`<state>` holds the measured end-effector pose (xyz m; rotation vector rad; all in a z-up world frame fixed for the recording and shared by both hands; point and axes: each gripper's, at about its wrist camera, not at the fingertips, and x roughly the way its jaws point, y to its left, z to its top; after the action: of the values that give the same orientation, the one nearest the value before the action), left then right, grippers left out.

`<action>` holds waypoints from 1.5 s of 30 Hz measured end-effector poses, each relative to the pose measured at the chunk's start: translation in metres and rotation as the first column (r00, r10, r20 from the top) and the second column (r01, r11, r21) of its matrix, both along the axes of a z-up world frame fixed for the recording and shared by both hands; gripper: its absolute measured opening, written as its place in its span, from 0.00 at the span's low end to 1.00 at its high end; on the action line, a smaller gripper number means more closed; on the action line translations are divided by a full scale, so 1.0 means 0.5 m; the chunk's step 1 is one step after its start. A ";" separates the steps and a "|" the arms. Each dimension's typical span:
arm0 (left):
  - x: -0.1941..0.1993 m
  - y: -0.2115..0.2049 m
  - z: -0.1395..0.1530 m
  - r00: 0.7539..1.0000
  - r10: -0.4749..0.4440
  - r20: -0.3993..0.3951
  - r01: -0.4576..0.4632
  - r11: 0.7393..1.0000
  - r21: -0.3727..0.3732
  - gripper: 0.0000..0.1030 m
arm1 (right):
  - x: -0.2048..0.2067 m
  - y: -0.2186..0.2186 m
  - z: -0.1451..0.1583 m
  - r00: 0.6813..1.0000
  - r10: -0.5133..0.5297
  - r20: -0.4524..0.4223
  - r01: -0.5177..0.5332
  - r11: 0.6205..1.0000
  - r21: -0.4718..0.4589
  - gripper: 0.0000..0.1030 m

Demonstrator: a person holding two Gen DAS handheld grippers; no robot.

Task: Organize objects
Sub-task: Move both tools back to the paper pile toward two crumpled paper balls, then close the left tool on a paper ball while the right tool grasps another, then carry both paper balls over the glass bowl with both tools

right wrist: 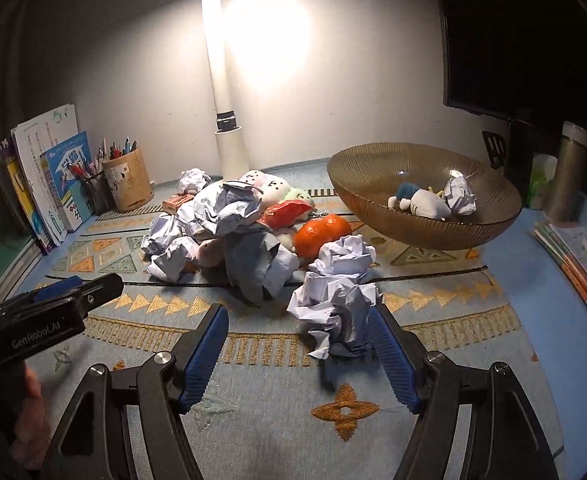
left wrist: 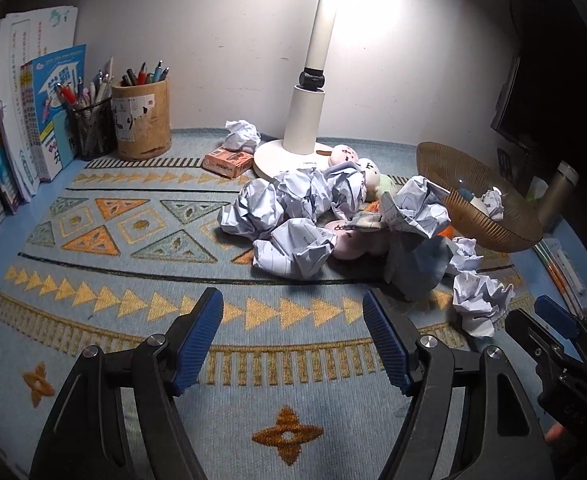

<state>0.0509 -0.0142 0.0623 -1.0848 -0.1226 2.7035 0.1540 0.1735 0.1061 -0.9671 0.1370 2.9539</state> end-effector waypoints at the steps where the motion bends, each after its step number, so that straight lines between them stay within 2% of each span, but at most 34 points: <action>1: -0.023 0.006 -0.004 1.000 -0.016 0.016 0.016 1.000 0.000 0.69 | -0.002 0.018 0.004 1.000 -0.004 0.010 0.004 1.000 -0.011 0.69; 4: -0.083 0.022 -0.028 0.997 -0.028 0.071 0.030 0.999 -0.028 0.69 | -0.031 0.054 -0.006 0.996 0.030 0.087 -0.026 0.999 -0.042 0.69; 7: -0.119 0.031 -0.049 0.992 -0.050 0.114 0.049 0.999 0.012 0.68 | -0.060 0.056 -0.026 0.985 0.070 0.156 -0.060 0.996 -0.066 0.69; 10: -0.139 0.044 -0.059 0.992 -0.046 0.116 0.046 0.999 0.004 0.68 | -0.086 0.038 -0.050 0.977 0.065 0.202 -0.062 0.998 -0.023 0.69; 13: -0.156 0.055 -0.063 0.994 -0.027 0.109 0.030 0.999 -0.023 0.67 | -0.104 0.028 -0.059 0.975 0.060 0.213 -0.062 0.998 0.003 0.69; 16: -0.167 0.053 -0.066 0.993 -0.020 0.119 0.020 1.000 0.004 0.54 | -0.123 0.026 -0.071 0.970 0.050 0.236 -0.057 0.998 0.026 0.69; 17: -0.167 0.053 -0.065 0.992 -0.030 0.119 0.029 1.000 0.010 0.46 | -0.127 0.029 -0.074 0.970 0.057 0.237 -0.062 0.998 0.014 0.69; 19: -0.162 0.056 -0.063 0.993 -0.037 0.113 0.038 0.999 -0.012 0.32 | -0.131 0.034 -0.080 0.967 0.073 0.244 -0.074 0.997 -0.005 0.61; 20: -0.157 0.055 -0.061 0.993 -0.037 0.111 0.040 0.999 -0.019 0.30 | -0.128 0.036 -0.078 0.970 0.075 0.231 -0.075 0.997 -0.009 0.60; 22: -0.141 0.050 -0.055 0.995 -0.024 0.094 0.027 0.999 -0.029 0.30 | -0.118 0.037 -0.069 0.974 0.081 0.210 -0.081 0.997 -0.008 0.50; 28: -0.046 0.028 -0.031 0.998 0.004 0.059 -0.004 1.000 0.007 0.30 | -0.069 0.061 -0.023 0.985 0.116 0.129 -0.111 0.993 -0.046 0.49; 36: 0.044 0.099 0.075 0.995 -0.092 -0.036 0.095 0.991 0.090 0.30 | -0.013 0.145 0.063 0.997 0.065 0.039 -0.063 0.996 -0.058 0.49; 41: 0.018 0.204 0.138 0.977 -0.183 -0.107 0.192 0.978 0.082 0.30 | -0.034 0.224 0.126 0.998 -0.046 -0.036 0.045 0.998 -0.033 0.50; 45: -0.050 0.289 0.157 0.965 -0.237 -0.112 0.248 0.964 0.098 0.30 | -0.079 0.297 0.158 0.993 -0.089 -0.074 0.085 0.995 -0.056 0.50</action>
<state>0.0260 0.1304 0.1409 -0.8699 -0.1143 2.4919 0.1144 0.3221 0.1849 -0.8314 0.2539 2.9215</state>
